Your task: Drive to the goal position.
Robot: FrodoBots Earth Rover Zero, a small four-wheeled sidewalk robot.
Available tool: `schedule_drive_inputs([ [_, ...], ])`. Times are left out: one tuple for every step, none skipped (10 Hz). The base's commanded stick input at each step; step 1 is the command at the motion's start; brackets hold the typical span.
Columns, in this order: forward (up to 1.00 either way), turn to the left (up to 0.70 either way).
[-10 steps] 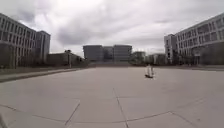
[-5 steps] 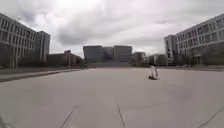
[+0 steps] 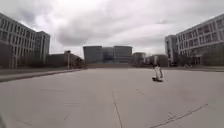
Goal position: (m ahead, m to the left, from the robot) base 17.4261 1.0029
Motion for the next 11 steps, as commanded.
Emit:
schedule_drive_inputs([
  [1.00, -0.02],
  [1.00, -0.02],
  [1.00, -0.02],
  [1.00, -0.05],
  [1.00, -0.22],
  [1.00, -0.28],
  [1.00, -0.10],
  [1.00, -0.05],
  [1.00, -0.01],
  [1.00, 0.00],
  [1.00, 0.00],
])
